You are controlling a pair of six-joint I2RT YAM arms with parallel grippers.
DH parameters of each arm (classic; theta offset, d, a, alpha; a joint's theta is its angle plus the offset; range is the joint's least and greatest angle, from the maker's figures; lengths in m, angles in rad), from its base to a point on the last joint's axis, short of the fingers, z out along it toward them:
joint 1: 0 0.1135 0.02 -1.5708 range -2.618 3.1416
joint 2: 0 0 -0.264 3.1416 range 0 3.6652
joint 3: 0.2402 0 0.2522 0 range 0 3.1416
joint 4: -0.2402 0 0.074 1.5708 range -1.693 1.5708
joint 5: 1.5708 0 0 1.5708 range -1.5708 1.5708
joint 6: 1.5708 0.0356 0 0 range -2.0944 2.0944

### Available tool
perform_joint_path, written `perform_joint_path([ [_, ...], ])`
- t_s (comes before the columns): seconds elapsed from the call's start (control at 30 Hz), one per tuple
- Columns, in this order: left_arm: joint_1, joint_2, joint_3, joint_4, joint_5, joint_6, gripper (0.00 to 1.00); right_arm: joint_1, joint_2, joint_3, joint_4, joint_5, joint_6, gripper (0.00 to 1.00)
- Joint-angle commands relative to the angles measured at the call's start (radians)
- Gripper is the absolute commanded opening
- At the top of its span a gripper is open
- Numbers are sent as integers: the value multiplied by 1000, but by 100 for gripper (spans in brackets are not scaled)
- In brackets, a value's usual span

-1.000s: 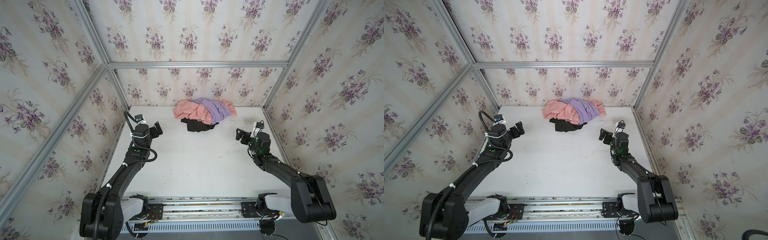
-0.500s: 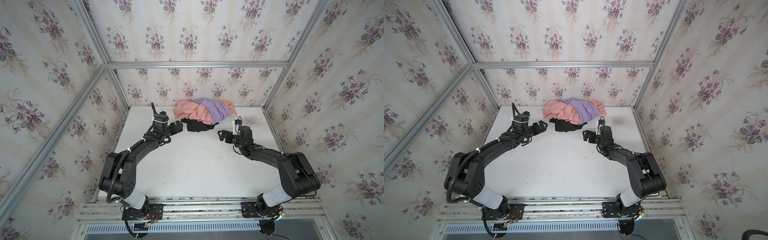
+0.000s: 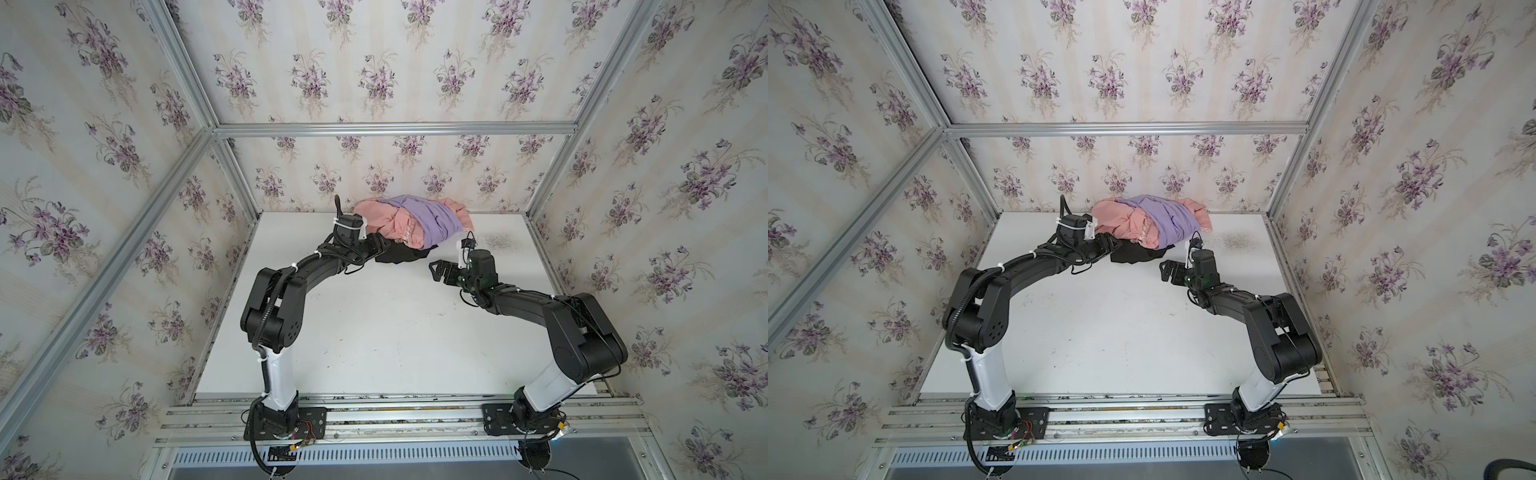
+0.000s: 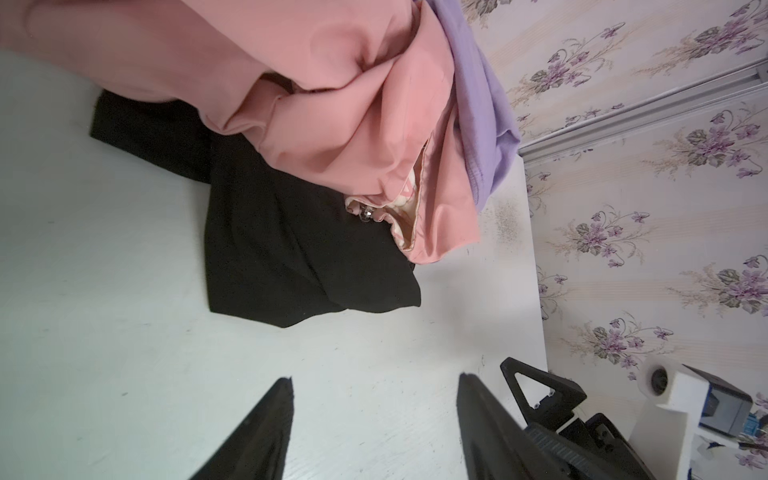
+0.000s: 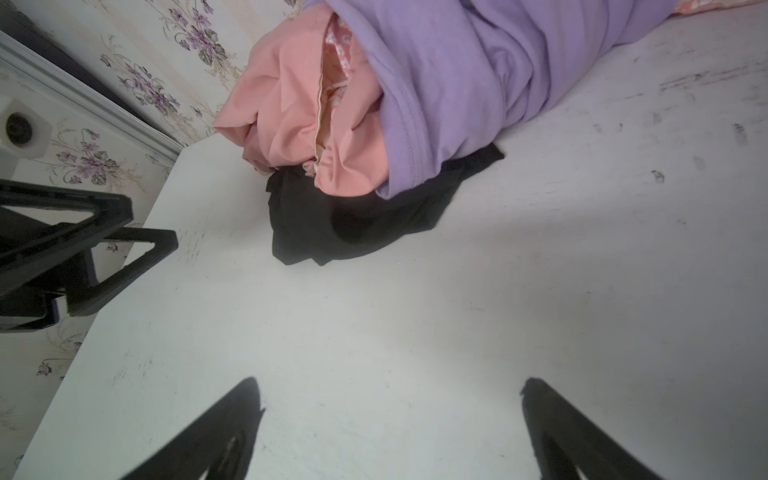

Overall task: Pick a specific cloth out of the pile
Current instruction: 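Reach both grippers toward the cloth pile, left toward the black cloth, then grasp the black cloth edge with the left gripper while right gripper waits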

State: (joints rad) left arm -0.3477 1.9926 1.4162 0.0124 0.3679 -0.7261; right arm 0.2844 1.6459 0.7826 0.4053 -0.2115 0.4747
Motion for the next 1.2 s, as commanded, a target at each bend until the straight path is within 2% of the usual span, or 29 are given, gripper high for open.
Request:
perform_joint_path([
  [0.0, -6, 48, 53, 7, 29, -39, 61, 2, -3, 18, 9, -9, 4, 100],
  [0.3, -23, 198, 200, 15, 60, -97, 56, 4, -6, 2, 51, -24, 14, 100],
  [0.4, -25, 224, 224, 14, 59, -106, 51, 6, -15, -19, 82, -16, 15, 100],
  [0.83, -10, 264, 216, 14, 15, -111, 52, 6, -29, -26, 79, -7, 14, 100],
  [1.17, -5, 312, 271, 14, 53, -109, 52, 7, -29, -28, 75, -9, 19, 100],
])
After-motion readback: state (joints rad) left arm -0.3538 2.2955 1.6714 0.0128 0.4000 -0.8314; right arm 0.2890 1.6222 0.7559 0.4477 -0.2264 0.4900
